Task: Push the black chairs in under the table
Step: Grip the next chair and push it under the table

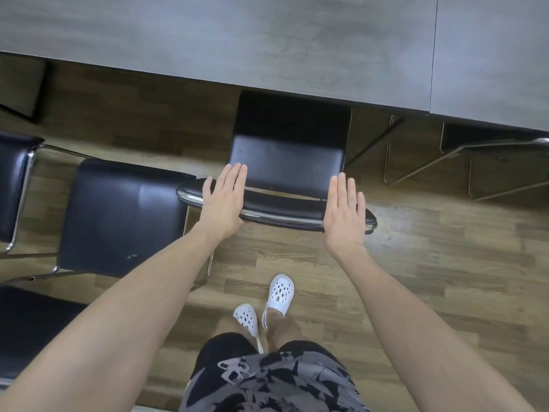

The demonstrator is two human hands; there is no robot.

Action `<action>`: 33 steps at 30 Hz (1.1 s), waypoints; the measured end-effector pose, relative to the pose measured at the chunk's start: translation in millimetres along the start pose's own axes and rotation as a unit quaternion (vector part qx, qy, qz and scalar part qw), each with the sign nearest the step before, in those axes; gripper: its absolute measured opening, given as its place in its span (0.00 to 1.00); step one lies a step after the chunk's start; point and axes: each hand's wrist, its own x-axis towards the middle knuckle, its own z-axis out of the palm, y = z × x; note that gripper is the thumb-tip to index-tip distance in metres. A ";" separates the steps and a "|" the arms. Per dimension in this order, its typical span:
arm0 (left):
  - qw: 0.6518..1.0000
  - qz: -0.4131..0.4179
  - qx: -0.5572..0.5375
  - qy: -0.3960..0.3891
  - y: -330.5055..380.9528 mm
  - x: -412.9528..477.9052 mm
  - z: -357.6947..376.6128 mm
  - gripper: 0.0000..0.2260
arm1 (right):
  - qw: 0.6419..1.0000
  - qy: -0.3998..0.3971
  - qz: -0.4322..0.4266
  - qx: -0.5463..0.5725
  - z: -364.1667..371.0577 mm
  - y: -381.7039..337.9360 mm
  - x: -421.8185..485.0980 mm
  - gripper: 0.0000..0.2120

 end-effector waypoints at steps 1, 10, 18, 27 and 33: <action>1.000 -0.001 -0.001 0.001 0.4 3.0 -1.6 0.54 | 1.000 -0.002 0.002 0.003 -1.3 0.4 3.4 0.40; 1.000 0.000 0.000 0.007 -0.2 38.6 -18.3 0.52 | 1.000 -0.002 0.020 -0.017 -9.4 1.8 42.0 0.45; 1.000 -0.002 0.000 -0.004 -3.4 70.7 -35.7 0.54 | 0.999 -0.010 0.027 -0.025 -17.1 1.1 75.6 0.44; 1.000 0.011 -0.006 0.003 -11.0 120.5 -60.7 0.55 | 0.999 -0.010 0.030 -0.025 -34.8 0.0 123.1 0.45; 1.000 0.012 -0.007 0.010 -14.8 145.1 -68.7 0.55 | 0.999 -0.005 0.033 -0.023 -40.4 1.2 148.6 0.46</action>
